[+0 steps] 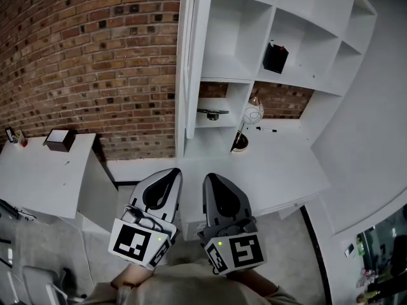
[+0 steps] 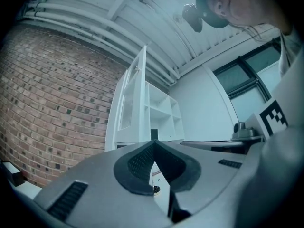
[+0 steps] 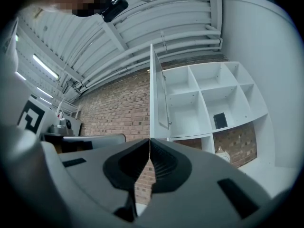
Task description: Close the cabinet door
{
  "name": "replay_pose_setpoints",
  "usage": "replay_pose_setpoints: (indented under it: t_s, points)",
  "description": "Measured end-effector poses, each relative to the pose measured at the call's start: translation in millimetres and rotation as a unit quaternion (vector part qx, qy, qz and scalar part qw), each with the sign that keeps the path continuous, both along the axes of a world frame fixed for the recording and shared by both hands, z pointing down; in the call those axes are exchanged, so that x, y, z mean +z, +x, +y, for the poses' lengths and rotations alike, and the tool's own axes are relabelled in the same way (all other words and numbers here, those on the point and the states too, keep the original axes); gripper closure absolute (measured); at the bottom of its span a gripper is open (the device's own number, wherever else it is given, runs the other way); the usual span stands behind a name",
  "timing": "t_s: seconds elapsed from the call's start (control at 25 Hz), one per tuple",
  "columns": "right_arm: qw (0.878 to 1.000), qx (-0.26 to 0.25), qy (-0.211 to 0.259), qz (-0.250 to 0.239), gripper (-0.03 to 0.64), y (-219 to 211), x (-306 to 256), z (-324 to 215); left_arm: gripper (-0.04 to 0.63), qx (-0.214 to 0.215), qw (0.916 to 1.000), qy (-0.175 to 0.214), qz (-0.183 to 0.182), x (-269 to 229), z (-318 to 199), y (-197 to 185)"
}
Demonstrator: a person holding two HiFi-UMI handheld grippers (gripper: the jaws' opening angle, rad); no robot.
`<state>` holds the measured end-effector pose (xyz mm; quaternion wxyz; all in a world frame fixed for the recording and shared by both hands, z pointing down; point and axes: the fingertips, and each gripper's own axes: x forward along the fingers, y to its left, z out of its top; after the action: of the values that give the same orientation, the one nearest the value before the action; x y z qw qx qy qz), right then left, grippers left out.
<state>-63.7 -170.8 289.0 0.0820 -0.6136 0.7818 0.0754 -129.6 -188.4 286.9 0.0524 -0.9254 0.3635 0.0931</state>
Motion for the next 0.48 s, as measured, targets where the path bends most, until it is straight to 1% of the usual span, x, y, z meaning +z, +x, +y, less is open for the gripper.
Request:
replay_pose_setpoints:
  t_s: [0.28,0.48]
  points:
    - [1.0,0.01,-0.015,0.005,0.596,-1.8,15.4,-4.9,0.588,0.011,0.9999,-0.005,0.003,8.3,-8.6,-0.1]
    - [1.0,0.008,-0.006,0.017,0.595,-4.9,8.2,-11.9,0.589,0.017,0.9998,-0.007,0.001,7.7,-12.4,1.9]
